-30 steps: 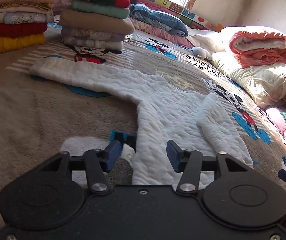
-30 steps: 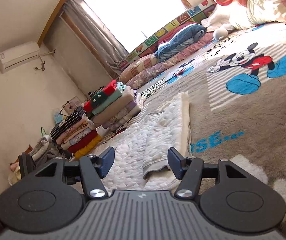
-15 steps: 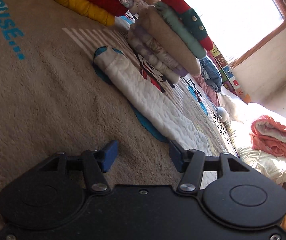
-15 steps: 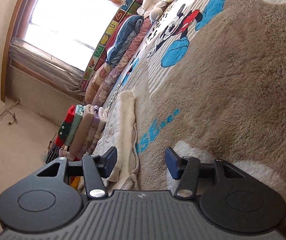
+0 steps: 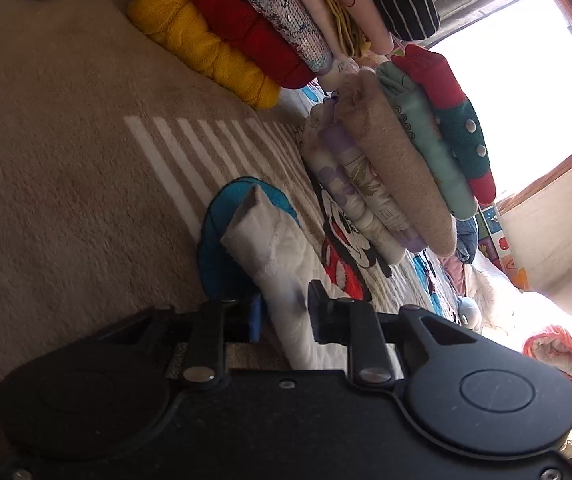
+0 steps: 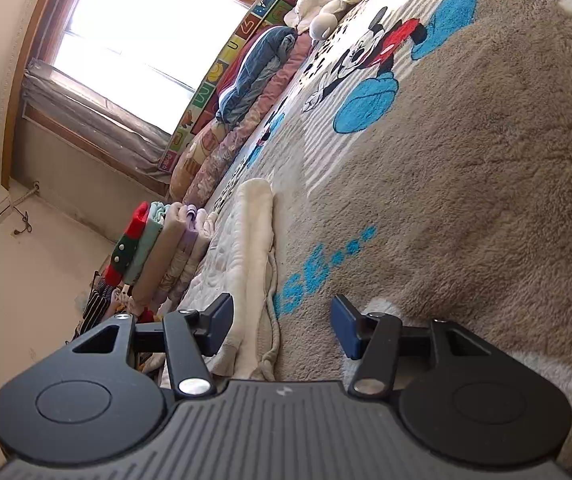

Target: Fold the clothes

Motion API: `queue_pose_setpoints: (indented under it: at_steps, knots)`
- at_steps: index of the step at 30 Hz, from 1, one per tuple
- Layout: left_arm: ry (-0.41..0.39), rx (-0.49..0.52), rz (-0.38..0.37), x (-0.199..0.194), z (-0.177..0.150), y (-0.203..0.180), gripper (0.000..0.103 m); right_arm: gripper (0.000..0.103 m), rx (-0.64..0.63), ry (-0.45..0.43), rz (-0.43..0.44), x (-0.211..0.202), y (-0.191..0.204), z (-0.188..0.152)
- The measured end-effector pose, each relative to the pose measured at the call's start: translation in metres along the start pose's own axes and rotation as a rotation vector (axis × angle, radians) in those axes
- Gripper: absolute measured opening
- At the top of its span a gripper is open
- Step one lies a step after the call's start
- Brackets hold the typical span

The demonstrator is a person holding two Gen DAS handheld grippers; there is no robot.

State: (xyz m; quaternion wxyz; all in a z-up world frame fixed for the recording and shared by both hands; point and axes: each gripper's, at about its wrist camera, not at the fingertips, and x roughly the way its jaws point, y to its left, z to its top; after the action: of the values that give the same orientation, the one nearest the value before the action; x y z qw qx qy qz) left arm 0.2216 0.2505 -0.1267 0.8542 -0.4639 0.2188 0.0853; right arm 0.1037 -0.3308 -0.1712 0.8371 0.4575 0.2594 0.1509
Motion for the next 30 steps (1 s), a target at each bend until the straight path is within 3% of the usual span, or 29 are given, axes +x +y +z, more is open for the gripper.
queue_pose_setpoints:
  at_steps: [4, 9, 14, 30]
  knots:
    - [-0.035, 0.136, -0.091, -0.014, -0.005, -0.036, 0.005, 0.056, -0.058, -0.026, -0.002, -0.002, 0.008, 0.002]
    - [-0.077, 0.364, -0.205, -0.035, -0.028, -0.096, 0.005, 0.057, -0.065, -0.060, 0.070, 0.000, 0.016, 0.007]
    - [-0.072, 0.518, -0.256, -0.039, -0.061, -0.138, 0.005, 0.057, -0.085, -0.050, 0.126, 0.007, 0.027, 0.007]
    - [-0.040, 0.752, -0.323, -0.032, -0.145, -0.203, 0.005, 0.062, -0.129, -0.013, 0.190, 0.020, 0.040, 0.017]
